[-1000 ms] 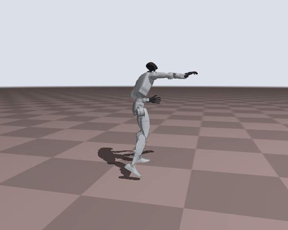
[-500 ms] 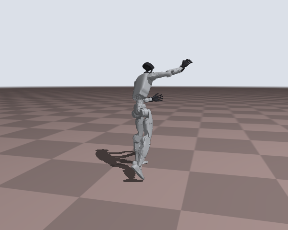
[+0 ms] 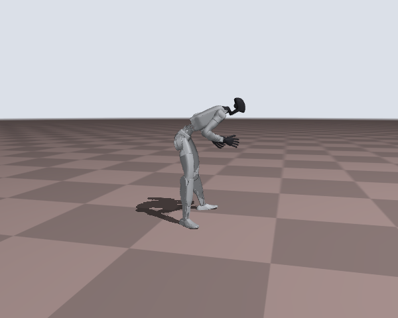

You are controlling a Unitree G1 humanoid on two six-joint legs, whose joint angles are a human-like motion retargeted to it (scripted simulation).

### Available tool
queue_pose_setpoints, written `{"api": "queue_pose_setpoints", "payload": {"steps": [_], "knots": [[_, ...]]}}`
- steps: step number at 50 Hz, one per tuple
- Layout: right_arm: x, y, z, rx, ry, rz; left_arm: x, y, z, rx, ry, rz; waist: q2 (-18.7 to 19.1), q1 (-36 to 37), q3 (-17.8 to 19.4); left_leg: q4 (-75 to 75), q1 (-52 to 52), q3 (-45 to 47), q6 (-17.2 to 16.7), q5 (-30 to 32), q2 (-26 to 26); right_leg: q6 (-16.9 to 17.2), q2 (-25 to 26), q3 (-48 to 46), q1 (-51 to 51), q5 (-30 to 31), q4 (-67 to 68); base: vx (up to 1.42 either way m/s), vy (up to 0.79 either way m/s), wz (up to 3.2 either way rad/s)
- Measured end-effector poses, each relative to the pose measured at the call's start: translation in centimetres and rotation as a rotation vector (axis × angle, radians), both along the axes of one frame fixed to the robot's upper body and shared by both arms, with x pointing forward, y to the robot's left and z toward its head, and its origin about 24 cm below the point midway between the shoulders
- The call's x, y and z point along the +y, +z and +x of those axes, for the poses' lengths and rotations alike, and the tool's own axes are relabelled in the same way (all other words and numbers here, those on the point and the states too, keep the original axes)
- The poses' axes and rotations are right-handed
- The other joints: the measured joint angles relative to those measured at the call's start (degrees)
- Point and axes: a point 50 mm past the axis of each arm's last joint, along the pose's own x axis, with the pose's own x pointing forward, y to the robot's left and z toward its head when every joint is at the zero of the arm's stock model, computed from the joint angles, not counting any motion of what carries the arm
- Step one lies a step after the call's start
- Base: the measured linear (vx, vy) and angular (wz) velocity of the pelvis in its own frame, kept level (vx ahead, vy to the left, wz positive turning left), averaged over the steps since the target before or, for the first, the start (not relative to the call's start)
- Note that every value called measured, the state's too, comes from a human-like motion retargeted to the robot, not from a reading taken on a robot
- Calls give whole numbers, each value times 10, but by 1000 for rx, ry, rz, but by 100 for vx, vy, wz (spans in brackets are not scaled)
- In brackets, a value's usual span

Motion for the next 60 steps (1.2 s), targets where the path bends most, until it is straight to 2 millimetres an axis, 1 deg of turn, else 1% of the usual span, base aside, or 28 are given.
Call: {"api": "queue_pose_setpoints", "payload": {"steps": [3,5,10,13,17,21,23,27,30,32,33,35,36,37,38,40,42,43,45,47,48,50,52,53,55,57,58,60], "knots": [[-2,-4,-5,60,53,167,3,1,-4,7,12,-3,38,-23,0,0,-28,27,0,15,-16,28,-22,45,-76,12,45,-29,10,-43],[1,-5,-5,74,65,156,2,7,0,-14,0,55,51,-43,0,0,-37,45,0,23,-14,27,-26,80,-123,8,79,-18,-10,-56],[5,-6,-5,98,138,147,-4,46,18,-215,10,215,49,-94,0,6,4,98,0,32,-1,18,-14,155,-165,-14,126,-6,-31,-62],[-7,1,-3,49,148,112,-4,60,21,-295,54,227,52,-122,0,34,54,121,0,13,27,13,9,176,-135,-43,133,7,-42,-90],[-27,15,-4,-15,185,66,-7,73,13,-378,139,204,72,-161,0,70,160,135,0,-19,64,11,42,187,-46,-97,126,21,-37,-122],[-33,24,-4,-57,199,67,-3,92,1,-487,229,166,89,-187,0,124,282,103,0,-65,107,15,102,202,78,-135,81,33,-35,-166],[-36,31,-4,-80,212,64,1,107,-3,-563,272,144,98,-207,0,156,330,96,0,-79,111,25,114,211,134,-148,54,29,-17,-123],[-42,41,-5,-113,228,94,24,150,1,-724,497,236,119,-230,0,203,415,96,6,-72,105,42,120,222,223,-170,2,24,-10,-135],[-42,39,-4,-90,249,109,46,196,27,-753,709,488,143,-226,-10,235,460,104,9,-50,107,33,130,231,267,-182,-36,21,-8,-161],[-41,36,-3,-69,274,81,81,239,57,-626,1107,896,161,-227,-21,252,473,99,2,-32,107,22,136,234,287,-186,-61,17,-6,-129],[-39,33,-2,-56,291,69,107,261,71,-490,1357,1068,169,-233,-26,260,472,90,3,-25,103,18,134,232,293,-189,-71,13,-3,-99],[-35,28,0,-18,305,107,156,297,95,-162,1657,1163,176,-228,-41,260,466,75,0,0,86,15,124,228,290,-188,-80,10,-4,-79],[-30,23,3,24,311,117,177,300,109,60,1522,1095,177,-227,-48,260,462,67,0,8,82,17,121,228,288,-186,-81,11,-4,-58],[-25,19,5,62,325,108,199,300,110,254,1399,1031,179,-231,-54,259,459,59,0,15,77,19,117,228,287,-182,-83,14,-1,-38],[-19,16,8,94,353,64,225,291,103,449,1243,1013,184,-244,-56,253,456,52,0,23,70,20,112,229,285,-174,-84,15,3,-27],[-16,17,7,99,400,-19,249,291,82,672,1209,1333,187,-267,-64,241,453,38,0,39,51,32,99,237,278,-153,-84,17,6,-30],[-24,19,-1,65,412,39,240,309,67,504,1463,1532,185,-260,-58,239,467,30,0,41,43,46,105,265,281,-126,-89,20,0,-80],[-29,19,-5,53,402,78,226,319,62,310,1528,1462,183,-248,-53,240,475,25,0,44,39,48,108,277,284,-118,-91,18,-5,-100],[-38,12,-10,69,355,112,190,326,61,-29,1398,1308,183,-220,-42,248,488,24,0,51,39,45,117,298,288,-114,-88,16,-6,-93],[-47,-1,-10,128,293,119,175,314,58,-135,1233,1273,188,-217,-29,253,491,18,0,63,33,48,115,305,296,-115,-89,13,-2,-41],[-51,-9,-7,178,278,113,179,307,60,-107,1170,1251,190,-222,-28,254,487,13,0,73,27,51,108,305,295,-114,-89,9,1,2],[-57,-25,-3,277,260,77,212,288,70,139,1185,1242,203,-238,-28,263,470,7,0,91,20,55,96,300,287,-113,-81,5,1,37],[-64,-33,1,321,227,84,244,282,81,482,1384,1279,208,-248,-32,270,448,2,0,101,13,57,79,292,273,-120,-61,1,-1,70],[-65,-34,4,322,206,89,255,282,76,633,1528,1283,206,-256,-31,271,442,0,0,98,16,56,76,286,271,-124,-55,2,-3,72],[-68,-37,9,354,191,29,262,277,70,722,1542,1105,212,-278,-32,259,430,5,0,96,23,57,72,270,267,-129,-47,4,-1,75],[-76,-34,7,343,178,61,241,286,86,422,1426,837,213,-293,-31,231,431,26,0,103,25,65,64,257,266,-126,-45,4,3,59],[-81,-34,5,338,175,79,223,287,100,243,1308,746,216,-289,-31,218,432,31,0,103,25,67,64,256,264,-125,-47,2,3,22],[-90,-35,-2,330,156,94,181,274,120,-27,1133,726,223,-285,-30,197,430,30,0,96,16,72,63,254,261,-120,-56,0,0,0]]}}
